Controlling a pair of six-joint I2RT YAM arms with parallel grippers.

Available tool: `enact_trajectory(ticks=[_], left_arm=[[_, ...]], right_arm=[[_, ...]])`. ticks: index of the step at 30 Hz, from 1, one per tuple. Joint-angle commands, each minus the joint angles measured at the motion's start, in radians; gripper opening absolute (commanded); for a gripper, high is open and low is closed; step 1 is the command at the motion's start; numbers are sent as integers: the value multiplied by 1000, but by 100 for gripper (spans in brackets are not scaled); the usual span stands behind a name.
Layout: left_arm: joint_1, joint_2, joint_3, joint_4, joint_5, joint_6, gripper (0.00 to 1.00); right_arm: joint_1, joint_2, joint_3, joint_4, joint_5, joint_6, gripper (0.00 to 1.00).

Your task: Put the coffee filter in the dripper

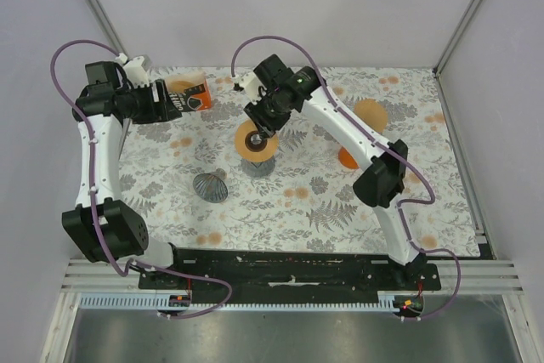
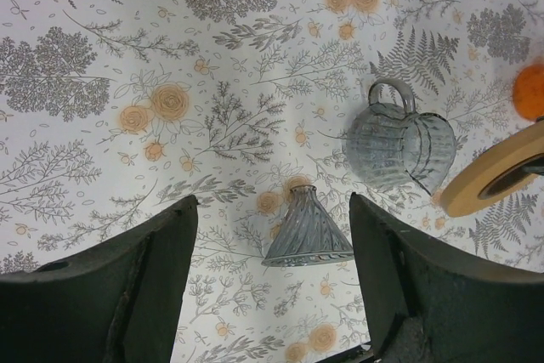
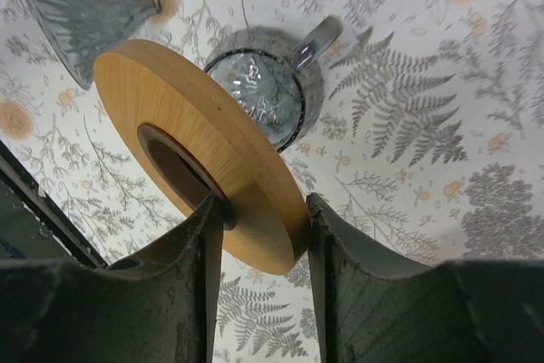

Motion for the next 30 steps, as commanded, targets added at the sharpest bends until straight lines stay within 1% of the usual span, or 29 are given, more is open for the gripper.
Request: enact_trajectory(ticks=[1, 4, 7, 14, 21, 22, 24, 25, 27, 30], left_arm=[[-1, -33, -18, 42, 6, 33, 77], [-1, -38, -32, 52, 12, 20, 77], [-1, -49, -43, 54, 19, 23, 76], [-1, -63, -44, 49, 25, 28, 76], [-1, -64, -40, 45, 34, 31, 76], [-1, -64, -40, 45, 32, 33, 76], [-1, -61, -44, 46, 37, 33, 76], [0, -63, -46, 45, 40, 31, 76], [2, -59, -49, 45, 49, 31, 76], [2, -56, -55, 49, 68, 25, 76]], right_arm=[[6, 43, 59, -106, 2, 18, 0], [6, 83, 64, -102, -9, 23, 0], [3, 111, 74, -86, -8, 26, 3], [-9, 123, 84, -13, -69, 66, 3], [-34, 166, 78, 13, -141, 87, 8], [-40, 172, 78, 24, -144, 93, 8], [-54, 178, 76, 53, -159, 110, 1], [-60, 178, 68, 70, -163, 118, 0], [-74, 178, 56, 92, -196, 128, 0], [-100, 164, 16, 121, -357, 167, 0]])
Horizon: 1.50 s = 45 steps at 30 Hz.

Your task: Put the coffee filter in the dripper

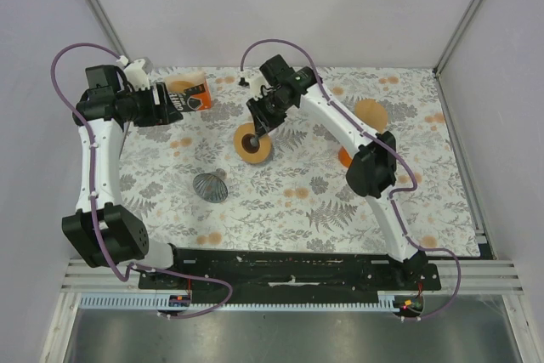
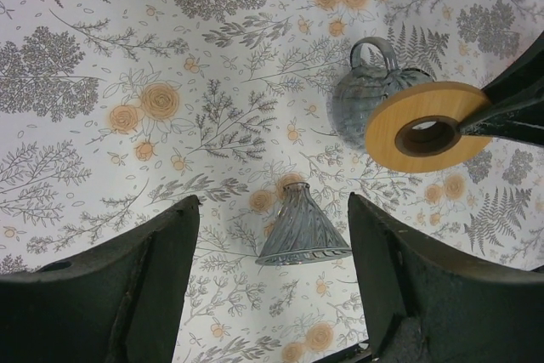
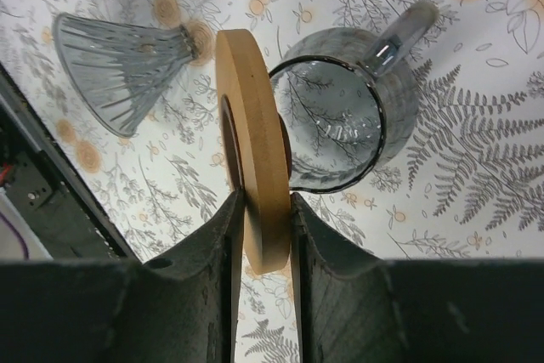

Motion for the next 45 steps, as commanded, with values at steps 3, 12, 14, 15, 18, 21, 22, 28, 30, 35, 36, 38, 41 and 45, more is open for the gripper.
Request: enact_trajectory(ticks=[3, 12, 14, 15, 18, 21, 22, 28, 30, 35, 36, 38, 41, 45], left_arm=[[-1, -17, -23, 30, 119, 23, 76], [-150, 43, -78, 125, 386, 140, 86], [-168, 99, -66, 133, 427, 143, 88], [-174, 124, -58, 147, 444, 137, 89], [-196, 197, -49, 228, 449, 97, 91], [-210, 254, -29, 268, 470, 92, 91], [-211, 262, -23, 289, 486, 84, 92], [-299, 310, -9, 348, 481, 77, 93], [-308, 325, -6, 349, 486, 78, 93], [-323, 328, -4, 336, 489, 72, 86], [-332, 323, -7, 328, 487, 83, 82], [-345, 316, -7, 308, 492, 95, 61], [-343, 319, 14, 248, 513, 107, 9], [-343, 320, 33, 188, 570, 63, 2]], right_arm=[[-56, -47, -102, 118, -214, 79, 0], [-108, -164, -192, 295, -408, 176, 0], [-116, -173, -192, 298, -405, 179, 0], [-117, -176, -193, 298, -398, 179, 0], [-123, -172, -193, 301, -407, 181, 0], [-132, -176, -195, 304, -438, 189, 0], [-134, -184, -198, 304, -438, 181, 0], [-145, -217, -206, 303, -484, 150, 0], [-148, -228, -213, 304, -507, 140, 0], [-160, -245, -232, 312, -532, 123, 0], [-165, -244, -230, 318, -541, 123, 0], [-171, -239, -227, 326, -552, 126, 0], [-172, -239, -230, 333, -547, 117, 0], [-182, -237, -244, 341, -463, 123, 0]])
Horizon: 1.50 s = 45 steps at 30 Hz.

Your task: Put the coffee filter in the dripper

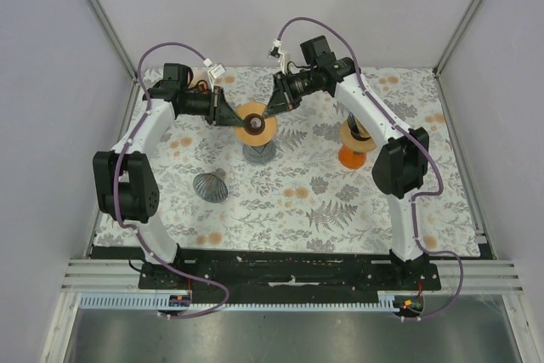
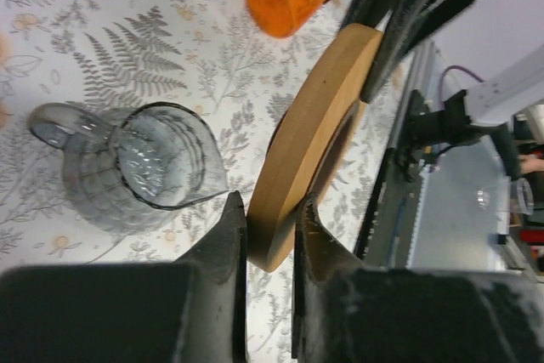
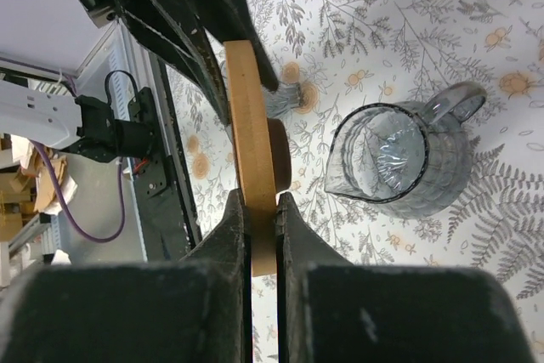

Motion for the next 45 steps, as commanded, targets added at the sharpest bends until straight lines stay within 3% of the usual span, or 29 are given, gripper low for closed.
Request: enact_trajectory(ticks=[1, 3, 6, 9, 13, 27, 31, 35, 39, 42, 43, 45], left_arm=[[-9, -9, 47, -49, 6, -57, 2], [-6, 1, 53, -45, -21, -169, 2], [3, 17, 61, -39, -27, -298, 2], [3, 12, 53, -4, -9, -382, 2], [4, 3, 26, 73, 29, -459, 2], [10, -17, -20, 93, 80, -467, 2], [10, -21, -16, 97, 92, -467, 2], [10, -29, -20, 116, 106, -476, 2], [12, -28, -22, 122, 118, -479, 2], [24, -31, -20, 105, 77, -467, 2], [36, -29, 1, 68, 40, -438, 15], [50, -18, 91, -72, -102, -303, 61]], right_arm=[[5, -57, -3, 54, 96, 56, 0], [7, -75, -18, 72, 176, 65, 26], [27, -139, -79, 127, 332, 30, 56], [70, -213, -177, 205, 476, -51, 65], [117, -225, -215, 227, 559, -123, 75], [137, -115, -124, 224, 716, -155, 78], [137, -86, -106, 222, 649, -157, 75], [137, -72, -106, 222, 610, -148, 63], [137, -69, -103, 222, 613, -146, 24], [137, -81, -118, 219, 636, -142, 1], [137, -83, -119, 212, 650, -142, 0], [137, -74, -113, 175, 673, -148, 0]])
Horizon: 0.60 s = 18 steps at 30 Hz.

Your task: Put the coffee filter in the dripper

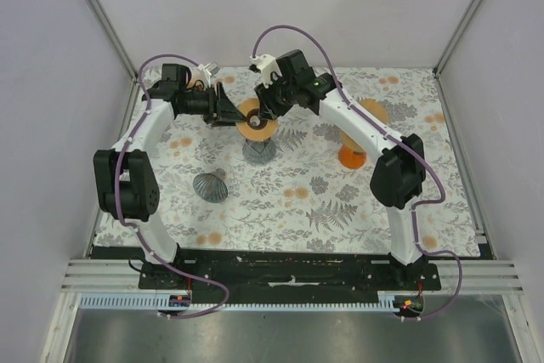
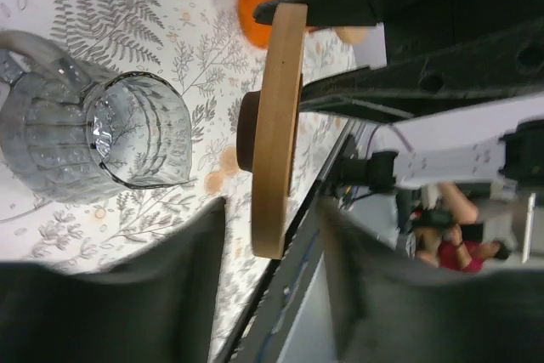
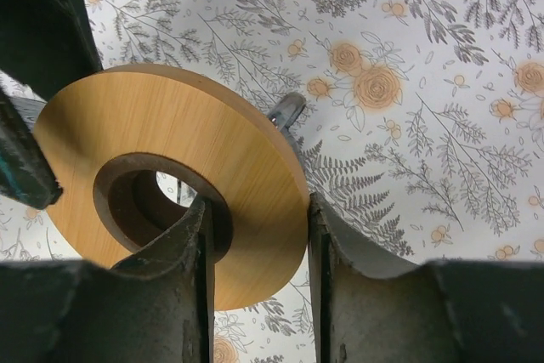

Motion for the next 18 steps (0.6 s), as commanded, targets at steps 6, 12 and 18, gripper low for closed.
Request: enact_trajectory(ticks=[6, 12, 18], left_arm=[[91, -56, 230, -315, -349, 336, 89], [155, -105, 194, -319, -444, 393, 91], [172, -122, 133, -321, -420, 413, 91]], right_arm=[[4, 114, 157, -207, 43, -25, 0], [5, 180, 226, -246, 9, -11, 1], [10, 240, 315, -228, 9, 20, 2]])
